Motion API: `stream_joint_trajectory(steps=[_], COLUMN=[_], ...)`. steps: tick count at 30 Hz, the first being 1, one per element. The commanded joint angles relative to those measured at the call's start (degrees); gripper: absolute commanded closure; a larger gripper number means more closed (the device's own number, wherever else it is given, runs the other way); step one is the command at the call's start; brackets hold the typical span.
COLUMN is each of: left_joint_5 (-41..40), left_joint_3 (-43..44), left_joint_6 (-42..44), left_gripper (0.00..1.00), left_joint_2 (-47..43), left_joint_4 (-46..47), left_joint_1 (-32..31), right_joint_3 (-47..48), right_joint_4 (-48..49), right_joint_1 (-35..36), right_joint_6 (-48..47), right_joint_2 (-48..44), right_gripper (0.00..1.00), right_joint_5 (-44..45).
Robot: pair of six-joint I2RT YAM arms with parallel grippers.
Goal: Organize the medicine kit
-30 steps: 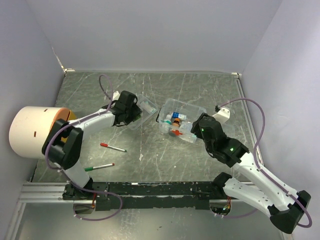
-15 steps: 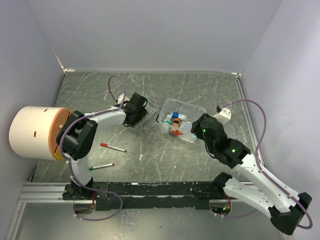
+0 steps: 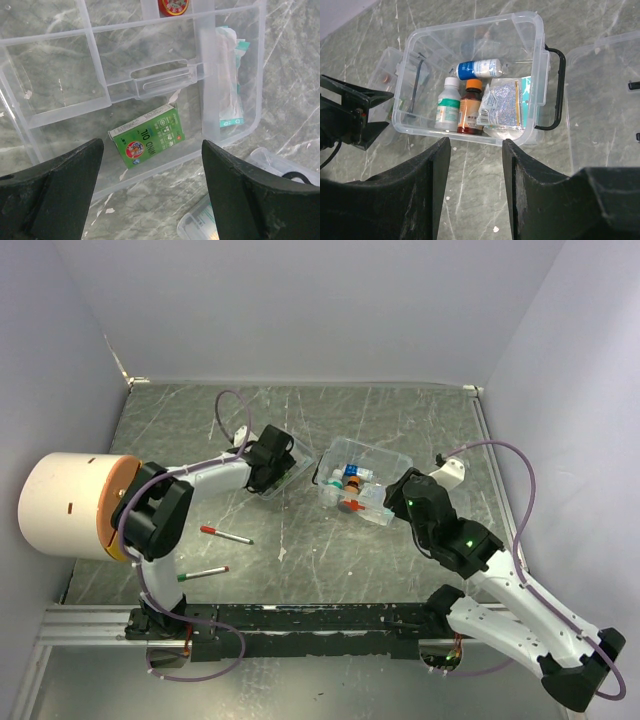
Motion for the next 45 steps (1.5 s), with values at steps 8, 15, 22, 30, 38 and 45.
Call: stream_joint_trajectory(steps=[8, 15, 22, 30, 38, 45], left_joint_5=[8.6, 16.7, 30.6, 39.4, 39.0, 35.2], left_joint_3=[-5.2, -3.2, 3.5, 14.2, 18.6, 20.2], left_joint_6=[19.5, 38.9, 49.4, 58.9, 70.3, 76.1], left_gripper=[0.15, 0.12, 0.1, 0.11, 0.01, 0.16], left_joint_2=[-13.0, -16.0, -17.1, -12.3, -2.6, 4.4], left_joint_4=[9.9, 20.0, 18.5, 5.0, -7.0, -12.8], left_joint_1=[3.0, 4.6, 4.8, 9.5, 13.4, 13.3], right_joint_3=[0.5, 1.0, 4.4, 7.7, 6.3, 6.4], right_joint_4=[-0.6, -1.3, -1.9, -0.2, -1.5, -6.8], right_joint_1=[0.1, 0.1, 0.1, 0.1, 0.1, 0.1], right_joint_6=[0.1, 0.3, -2.3, -5.4, -0.4, 5.0], right_joint_2=[-1.2, -1.4, -1.1, 2.0, 2.6, 5.2], right_gripper=[0.54, 0.55, 0.53, 0.52, 0.51, 0.51], right_joint_5=[2.8, 4.2, 8.3, 9.8, 6.8, 6.4])
